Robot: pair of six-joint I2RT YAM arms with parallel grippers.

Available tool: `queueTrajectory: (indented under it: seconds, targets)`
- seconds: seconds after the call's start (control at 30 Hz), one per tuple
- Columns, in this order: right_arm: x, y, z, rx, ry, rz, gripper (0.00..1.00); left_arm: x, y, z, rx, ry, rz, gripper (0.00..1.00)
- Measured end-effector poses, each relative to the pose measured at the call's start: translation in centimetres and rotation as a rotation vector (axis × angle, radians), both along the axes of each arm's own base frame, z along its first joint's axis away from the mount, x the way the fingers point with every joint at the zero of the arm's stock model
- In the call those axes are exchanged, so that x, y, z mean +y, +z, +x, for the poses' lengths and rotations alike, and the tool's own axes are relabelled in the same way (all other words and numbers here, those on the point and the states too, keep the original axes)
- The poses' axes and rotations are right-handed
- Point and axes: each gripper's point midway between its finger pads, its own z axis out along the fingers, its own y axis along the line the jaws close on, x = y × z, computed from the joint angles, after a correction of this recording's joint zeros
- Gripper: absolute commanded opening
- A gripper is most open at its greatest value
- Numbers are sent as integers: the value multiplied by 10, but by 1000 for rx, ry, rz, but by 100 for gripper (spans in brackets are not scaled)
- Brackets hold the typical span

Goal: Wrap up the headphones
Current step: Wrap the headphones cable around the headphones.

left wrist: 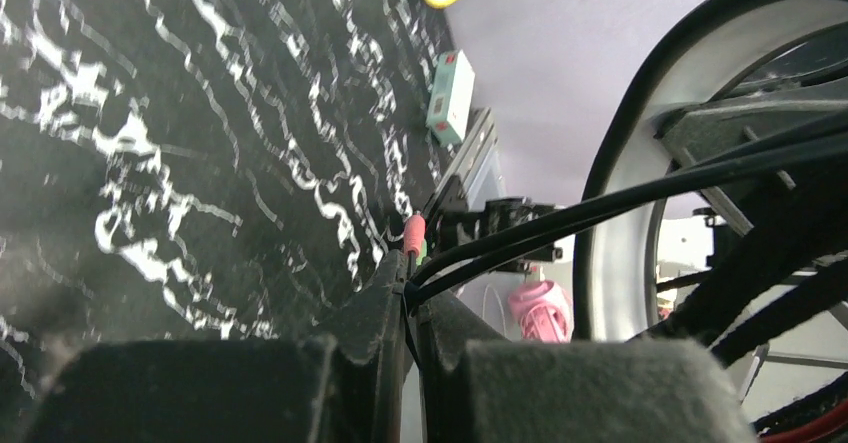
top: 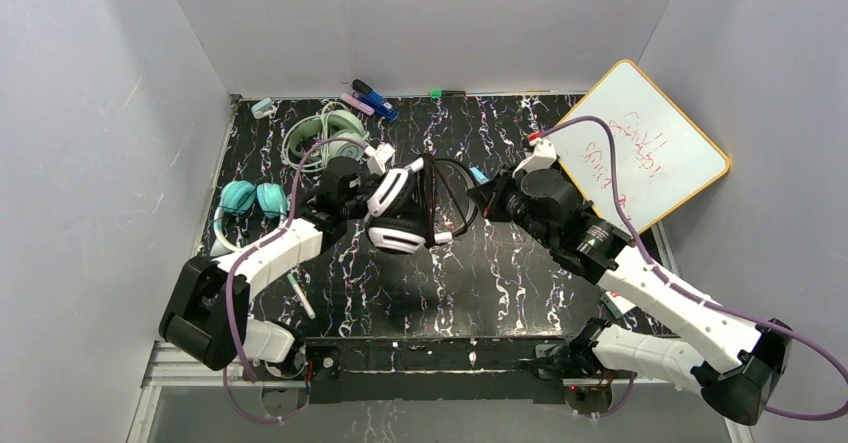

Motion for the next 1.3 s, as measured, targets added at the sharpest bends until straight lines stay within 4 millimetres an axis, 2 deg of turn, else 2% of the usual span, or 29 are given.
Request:
queueTrajectory:
  seconds: [0.13, 0.27, 0.43, 0.53, 0.7, 0.8, 1.03, 1.13, 1.23, 1.3]
  targets:
    - [-4, -27, -10, 36, 23, -30, 1, 5, -29, -17, 61, -39, 64, 0]
    - [-10, -63, -23, 75, 55, -55, 1, 8, -59, -36, 124, -78, 122, 0]
    - [-20, -111, -38, 116, 84, -89, 1, -3, -102, -63, 199, -167, 212, 0]
    - [-26, -133, -47, 110, 112, -101, 1, -10, -131, -79, 242, -229, 273, 0]
    - [-41, -167, -59, 97, 133, -145, 1, -18, -170, -92, 284, -309, 366, 0]
    - [-47, -175, -61, 77, 130, -157, 1, -22, -180, -90, 279, -339, 393, 0]
    - [-47, -191, -58, 18, 128, -123, 1, -37, -183, -85, 286, -417, 375, 1]
    - [-45, -197, -58, -1, 138, -105, 1, -42, -183, -85, 296, -440, 377, 16]
    - [-44, -197, -57, -22, 142, -100, 1, -42, -181, -84, 294, -452, 401, 37]
    - [-43, -194, -56, -37, 144, -93, 1, -42, -177, -81, 292, -453, 423, 44]
